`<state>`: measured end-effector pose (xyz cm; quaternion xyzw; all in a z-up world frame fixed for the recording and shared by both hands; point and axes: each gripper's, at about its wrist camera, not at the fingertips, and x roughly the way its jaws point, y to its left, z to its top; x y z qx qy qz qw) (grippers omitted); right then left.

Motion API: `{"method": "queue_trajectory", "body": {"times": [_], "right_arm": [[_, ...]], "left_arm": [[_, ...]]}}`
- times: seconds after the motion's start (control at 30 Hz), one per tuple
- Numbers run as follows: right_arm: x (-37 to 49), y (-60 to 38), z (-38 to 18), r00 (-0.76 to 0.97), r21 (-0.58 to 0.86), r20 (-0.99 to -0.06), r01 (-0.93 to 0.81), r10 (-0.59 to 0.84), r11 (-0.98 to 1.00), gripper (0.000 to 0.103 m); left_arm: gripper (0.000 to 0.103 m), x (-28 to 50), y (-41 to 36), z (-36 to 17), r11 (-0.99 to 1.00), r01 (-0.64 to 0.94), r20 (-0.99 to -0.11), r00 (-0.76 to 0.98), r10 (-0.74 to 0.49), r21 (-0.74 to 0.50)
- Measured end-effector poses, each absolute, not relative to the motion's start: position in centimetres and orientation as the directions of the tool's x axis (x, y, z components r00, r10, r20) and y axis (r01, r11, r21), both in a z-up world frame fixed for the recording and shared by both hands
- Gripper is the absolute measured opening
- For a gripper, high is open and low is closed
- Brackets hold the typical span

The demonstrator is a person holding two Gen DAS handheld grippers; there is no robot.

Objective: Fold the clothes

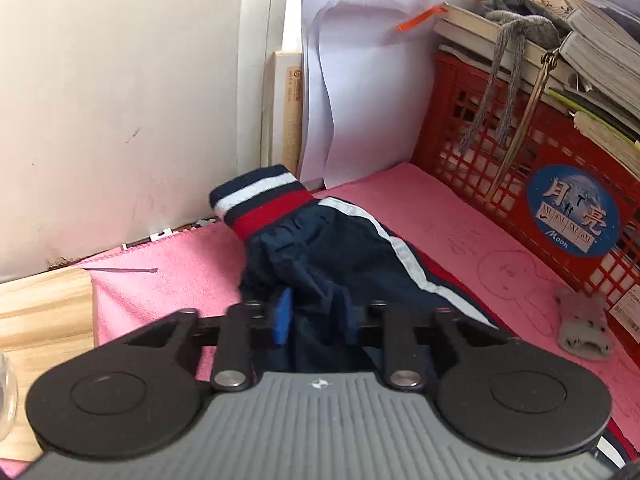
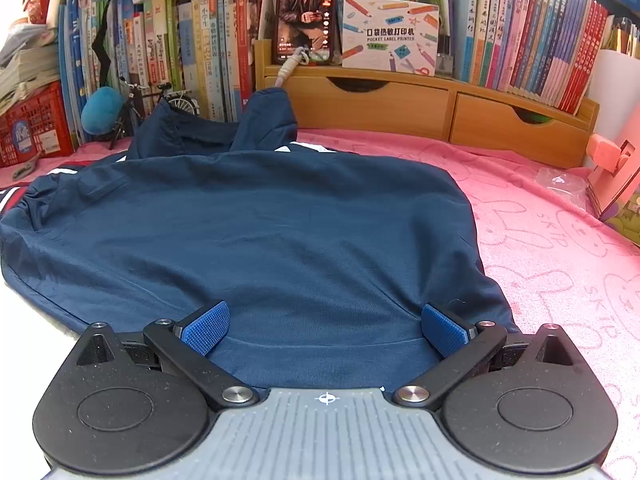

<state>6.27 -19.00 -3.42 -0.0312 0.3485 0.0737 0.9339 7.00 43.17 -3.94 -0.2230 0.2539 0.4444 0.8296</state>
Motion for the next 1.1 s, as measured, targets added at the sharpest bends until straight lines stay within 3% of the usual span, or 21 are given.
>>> {"method": "queue_trajectory", "body": {"times": [0.23,0.37,0.47,0.53,0.6,0.67,0.73,0.83,0.9,0.97,1.03,1.1], "right_arm": [[6.3,-19.0,-3.4,0.746,-0.005,-0.656,-0.159,0.116,0.987,0.103],[6.3,-19.0,-3.4,0.746,-0.004,-0.656,-0.158,0.116,0.987,0.103],[6.3,-19.0,-3.4,0.746,-0.003,-0.656,-0.158,0.117,0.987,0.103],[6.3,-19.0,-3.4,0.746,-0.001,-0.656,-0.158,0.119,0.988,0.103],[6.3,-19.0,-3.4,0.746,0.002,-0.656,-0.158,0.12,0.988,0.103],[6.3,-19.0,-3.4,0.745,0.004,-0.655,-0.157,0.122,0.988,0.103],[6.3,-19.1,-3.4,0.745,0.006,-0.655,-0.158,0.123,0.987,0.103],[6.3,-19.1,-3.5,0.745,0.009,-0.655,-0.157,0.125,0.987,0.103],[6.3,-19.2,-3.5,0.745,0.009,-0.655,-0.158,0.125,0.987,0.103],[6.1,-19.2,-3.4,0.746,-0.006,-0.655,-0.163,0.119,0.987,0.103],[5.6,-19.3,-2.7,0.752,-0.023,-0.651,-0.159,0.106,0.987,0.103],[6.2,-19.1,-2.4,0.75,0.056,-0.644,-0.148,0.149,0.987,0.103]], "left_arm": [[0.002,5.4,35.6,2.2,0.725,-0.671,-0.377,0.718,0.585,-0.152],[0.002,4.6,26.7,6.1,0.893,-0.448,-0.235,0.874,0.426,-0.048],[0.002,3.4,19.1,7.6,0.97,-0.243,-0.16,0.957,0.241,0.01],[0.003,2.4,13.3,7.6,0.996,-0.08,-0.148,0.985,0.084,0.038],[0.005,2.6,8.2,6.8,0.997,0.073,-0.215,0.974,-0.065,0.03],[0.013,3.2,4.4,4.9,0.981,0.193,-0.33,0.926,-0.185,-0.01],[0.015,3.9,1.8,2.9,0.957,0.283,-0.435,0.855,-0.284,-0.069],[0.025,2.5,1.0,1.2,0.918,0.355,-0.475,0.786,-0.396,-0.177],[0.036,0.5,2.7,1.2,0.911,0.364,-0.45,0.792,-0.413,-0.195],[0.057,-1.7,4.8,1.5,0.922,0.35,-0.415,0.824,-0.387,-0.165],[0.071,-3.9,7.1,1.7,0.944,0.31,-0.371,0.869,-0.329,-0.111],[0.074,-5.2,10.0,1.8,0.976,0.219,-0.341,0.916,-0.21,-0.013]]}}
